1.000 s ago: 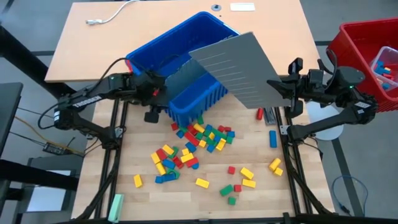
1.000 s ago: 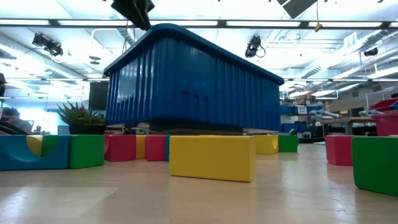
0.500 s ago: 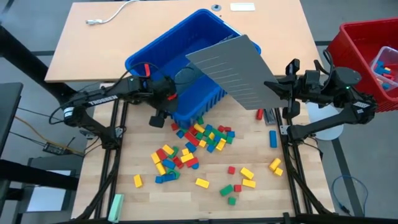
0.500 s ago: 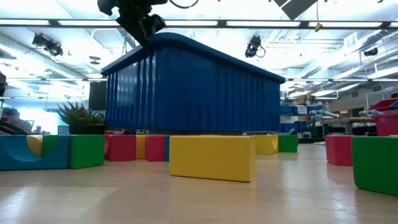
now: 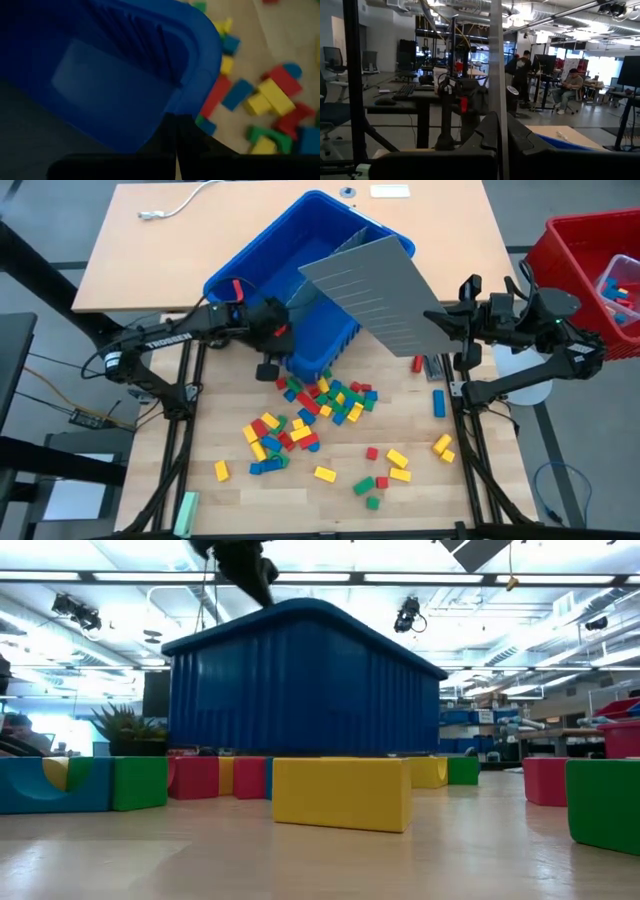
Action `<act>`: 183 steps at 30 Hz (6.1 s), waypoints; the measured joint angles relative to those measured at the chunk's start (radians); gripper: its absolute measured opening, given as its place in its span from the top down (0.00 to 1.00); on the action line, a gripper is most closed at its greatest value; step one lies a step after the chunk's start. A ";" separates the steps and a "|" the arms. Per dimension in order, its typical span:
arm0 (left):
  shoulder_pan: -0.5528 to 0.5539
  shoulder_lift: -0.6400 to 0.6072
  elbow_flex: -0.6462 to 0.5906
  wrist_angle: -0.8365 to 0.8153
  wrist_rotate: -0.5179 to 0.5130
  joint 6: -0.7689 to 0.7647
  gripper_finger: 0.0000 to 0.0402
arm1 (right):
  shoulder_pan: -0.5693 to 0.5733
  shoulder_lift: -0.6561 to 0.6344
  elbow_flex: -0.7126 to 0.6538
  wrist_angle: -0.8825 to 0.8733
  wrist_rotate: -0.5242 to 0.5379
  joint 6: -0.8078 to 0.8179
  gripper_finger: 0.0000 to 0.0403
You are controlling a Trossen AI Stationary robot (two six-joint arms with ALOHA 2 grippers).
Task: Sort blocks
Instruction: Assemble the blue bin using gray bin divider
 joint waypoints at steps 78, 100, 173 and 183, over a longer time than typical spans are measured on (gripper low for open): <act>-0.007 0.241 0.098 0.296 -0.118 0.093 0.77 | 0.000 0.016 0.000 -0.019 -0.002 0.018 1.00; -0.106 0.450 0.221 0.484 -0.125 -0.156 0.73 | 0.000 0.016 0.000 -0.040 -0.001 0.017 1.00; 0.134 0.236 0.235 -0.116 -0.020 -0.228 0.45 | 0.000 0.042 0.000 -0.023 0.050 -0.096 1.00; 0.004 0.236 0.103 0.073 0.089 -0.322 0.45 | 0.000 0.096 0.000 -0.022 0.050 -0.106 1.00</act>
